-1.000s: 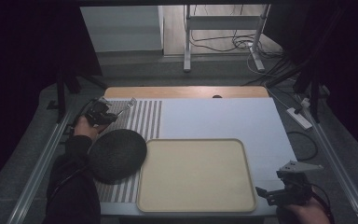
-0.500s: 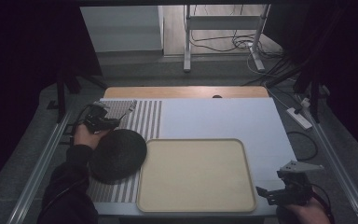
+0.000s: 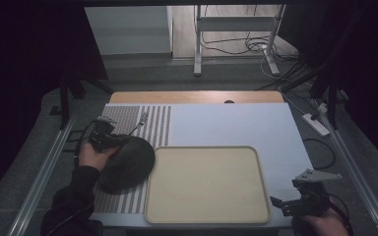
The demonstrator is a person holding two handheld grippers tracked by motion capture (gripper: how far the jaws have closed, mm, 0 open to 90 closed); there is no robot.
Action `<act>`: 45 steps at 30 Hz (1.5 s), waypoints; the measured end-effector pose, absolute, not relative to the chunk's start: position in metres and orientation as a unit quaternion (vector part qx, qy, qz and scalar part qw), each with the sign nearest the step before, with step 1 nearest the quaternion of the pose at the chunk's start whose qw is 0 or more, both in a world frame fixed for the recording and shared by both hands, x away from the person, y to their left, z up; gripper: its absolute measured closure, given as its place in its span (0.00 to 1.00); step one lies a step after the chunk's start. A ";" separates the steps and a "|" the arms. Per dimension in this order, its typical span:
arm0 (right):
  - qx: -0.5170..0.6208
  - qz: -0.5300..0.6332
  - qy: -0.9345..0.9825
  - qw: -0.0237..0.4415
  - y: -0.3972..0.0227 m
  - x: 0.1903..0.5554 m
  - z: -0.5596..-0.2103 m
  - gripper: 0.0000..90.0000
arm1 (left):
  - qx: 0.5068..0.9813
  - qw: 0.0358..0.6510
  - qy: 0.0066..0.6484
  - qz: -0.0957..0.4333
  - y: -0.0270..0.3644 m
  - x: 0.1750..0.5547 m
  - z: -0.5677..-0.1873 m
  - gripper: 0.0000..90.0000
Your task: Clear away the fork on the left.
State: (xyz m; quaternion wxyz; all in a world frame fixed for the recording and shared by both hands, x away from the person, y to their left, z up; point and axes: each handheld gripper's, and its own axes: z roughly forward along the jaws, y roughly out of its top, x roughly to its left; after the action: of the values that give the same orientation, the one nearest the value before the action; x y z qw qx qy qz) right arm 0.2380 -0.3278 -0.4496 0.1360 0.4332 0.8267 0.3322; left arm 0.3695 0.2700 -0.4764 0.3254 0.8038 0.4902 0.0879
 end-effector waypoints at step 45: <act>0.426 0.327 0.832 0.143 -0.326 0.237 -0.449 0.00 | 0.813 0.330 0.476 0.062 0.203 0.265 -0.470 0.87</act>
State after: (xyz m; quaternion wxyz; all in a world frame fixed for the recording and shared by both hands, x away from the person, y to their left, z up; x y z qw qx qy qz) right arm 0.2371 -0.3255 -0.4492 0.1433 0.4257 0.8315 0.3268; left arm 0.2648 0.2033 -0.4697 0.3299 0.8127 0.4762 0.0622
